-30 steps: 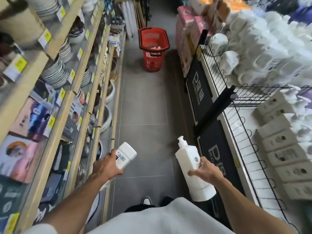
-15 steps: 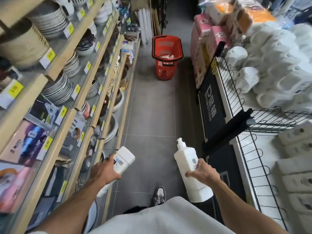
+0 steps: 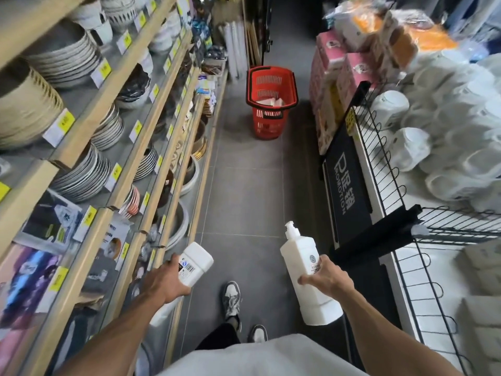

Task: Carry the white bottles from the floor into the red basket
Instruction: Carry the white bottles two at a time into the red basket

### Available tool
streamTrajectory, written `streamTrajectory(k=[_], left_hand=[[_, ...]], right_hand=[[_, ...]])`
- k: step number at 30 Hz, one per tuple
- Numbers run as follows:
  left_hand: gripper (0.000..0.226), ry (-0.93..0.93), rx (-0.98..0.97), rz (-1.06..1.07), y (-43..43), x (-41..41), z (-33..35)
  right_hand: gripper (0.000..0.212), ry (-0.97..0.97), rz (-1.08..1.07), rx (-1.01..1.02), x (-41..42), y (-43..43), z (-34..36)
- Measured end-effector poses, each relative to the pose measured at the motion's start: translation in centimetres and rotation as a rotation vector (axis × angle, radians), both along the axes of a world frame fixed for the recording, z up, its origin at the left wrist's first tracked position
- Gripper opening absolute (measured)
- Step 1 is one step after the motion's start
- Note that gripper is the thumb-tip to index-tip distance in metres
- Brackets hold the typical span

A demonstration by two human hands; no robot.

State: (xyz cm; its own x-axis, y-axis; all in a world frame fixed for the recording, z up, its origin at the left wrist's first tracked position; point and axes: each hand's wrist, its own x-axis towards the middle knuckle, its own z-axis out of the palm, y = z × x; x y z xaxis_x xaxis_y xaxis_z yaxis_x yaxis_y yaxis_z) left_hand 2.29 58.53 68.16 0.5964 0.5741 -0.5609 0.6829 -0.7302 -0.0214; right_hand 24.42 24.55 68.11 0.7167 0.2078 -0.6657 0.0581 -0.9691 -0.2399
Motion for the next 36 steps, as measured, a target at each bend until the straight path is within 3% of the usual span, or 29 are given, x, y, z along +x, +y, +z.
streamTrajectory(k=[21, 36], left_hand=[[0.096, -0.062, -0.056, -0.081, 14.2, 17.0, -0.4], [0.103, -0.068, 0.0, -0.045, 19.6, 29.0, 0.2]], right_hand=[[0.082, -0.034, -0.11, -0.048, 12.4, 11.4, 1.0], [0.08, -0.007, -0.037, -0.025, 25.5, 17.5, 0.0]])
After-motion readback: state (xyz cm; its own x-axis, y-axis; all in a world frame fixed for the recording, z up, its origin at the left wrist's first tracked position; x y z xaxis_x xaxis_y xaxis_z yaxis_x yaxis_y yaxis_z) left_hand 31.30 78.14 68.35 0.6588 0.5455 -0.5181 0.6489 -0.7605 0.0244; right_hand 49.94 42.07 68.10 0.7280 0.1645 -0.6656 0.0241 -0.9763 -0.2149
